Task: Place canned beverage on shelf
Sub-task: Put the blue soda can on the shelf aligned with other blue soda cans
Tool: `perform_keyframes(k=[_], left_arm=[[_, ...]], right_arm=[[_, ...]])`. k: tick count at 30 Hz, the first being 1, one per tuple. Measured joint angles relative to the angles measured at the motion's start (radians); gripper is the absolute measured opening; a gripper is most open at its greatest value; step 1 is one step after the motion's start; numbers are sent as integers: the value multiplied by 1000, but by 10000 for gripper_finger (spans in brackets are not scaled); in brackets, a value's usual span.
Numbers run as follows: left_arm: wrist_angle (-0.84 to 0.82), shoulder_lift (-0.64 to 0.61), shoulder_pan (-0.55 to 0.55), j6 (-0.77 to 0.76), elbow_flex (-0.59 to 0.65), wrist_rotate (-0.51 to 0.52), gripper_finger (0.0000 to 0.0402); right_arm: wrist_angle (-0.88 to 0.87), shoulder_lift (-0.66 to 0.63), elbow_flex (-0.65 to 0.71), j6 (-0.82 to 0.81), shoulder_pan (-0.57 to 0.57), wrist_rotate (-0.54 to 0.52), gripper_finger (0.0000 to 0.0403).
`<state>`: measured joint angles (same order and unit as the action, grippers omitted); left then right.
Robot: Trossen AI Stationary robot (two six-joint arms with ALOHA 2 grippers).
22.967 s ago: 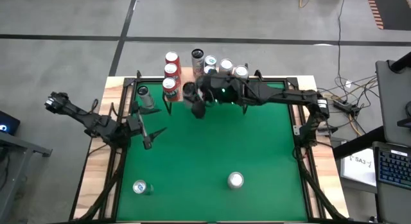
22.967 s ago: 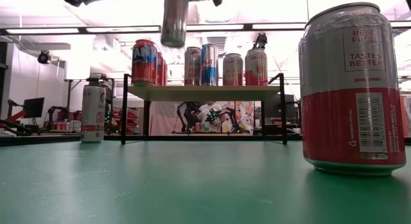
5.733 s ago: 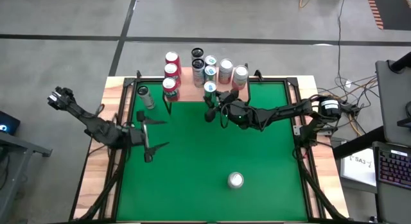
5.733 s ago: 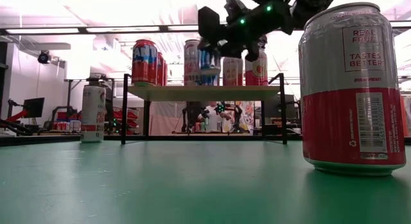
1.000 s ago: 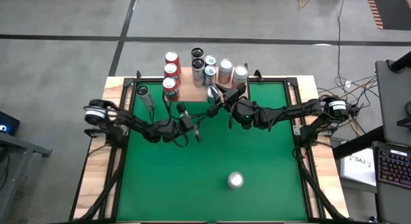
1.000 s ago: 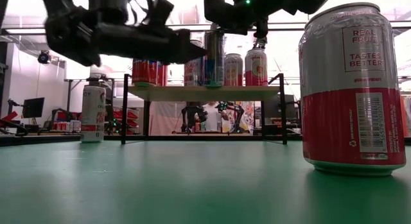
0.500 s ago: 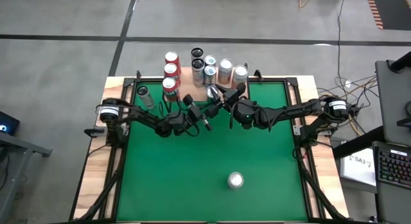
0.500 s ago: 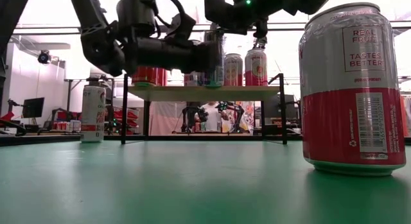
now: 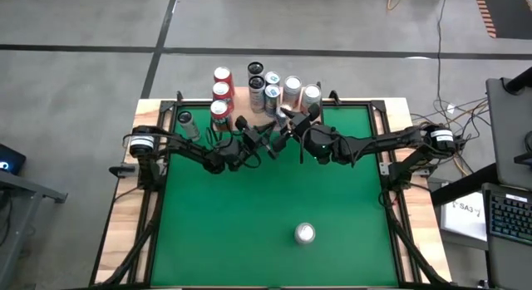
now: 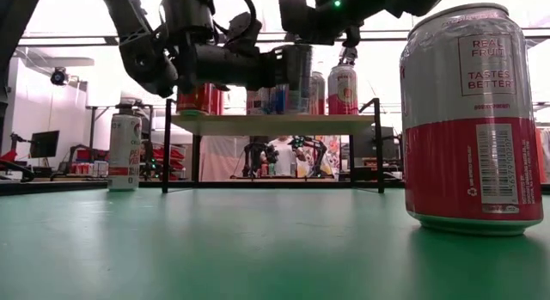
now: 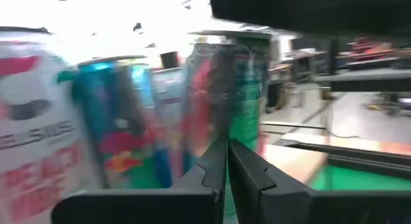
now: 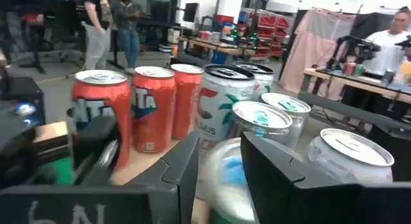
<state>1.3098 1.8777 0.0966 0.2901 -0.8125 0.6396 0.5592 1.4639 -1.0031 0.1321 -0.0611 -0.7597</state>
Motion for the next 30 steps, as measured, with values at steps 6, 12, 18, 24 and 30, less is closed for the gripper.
perform_keyframes(k=[6, 12, 18, 24, 30], left_arm=[[-17, 0, 17, -5, -14, 28, 0], [-19, 0, 15, -22, -12, 28, 0], [-17, -22, -54, -23, 29, 28, 0], [-12, -187, -154, -23, 156, 22, 0], [-81, -446, -235, -23, 316, -68, 0]], right_arm=[[-59, -38, -3, -30, -4, -2, 109], [-81, -35, -3, -40, -16, 0, 109], [-126, -109, -3, -95, -2, 4, 108], [-278, -247, -6, -255, -11, 145, 84], [-301, -273, -9, -266, -12, 175, 53]])
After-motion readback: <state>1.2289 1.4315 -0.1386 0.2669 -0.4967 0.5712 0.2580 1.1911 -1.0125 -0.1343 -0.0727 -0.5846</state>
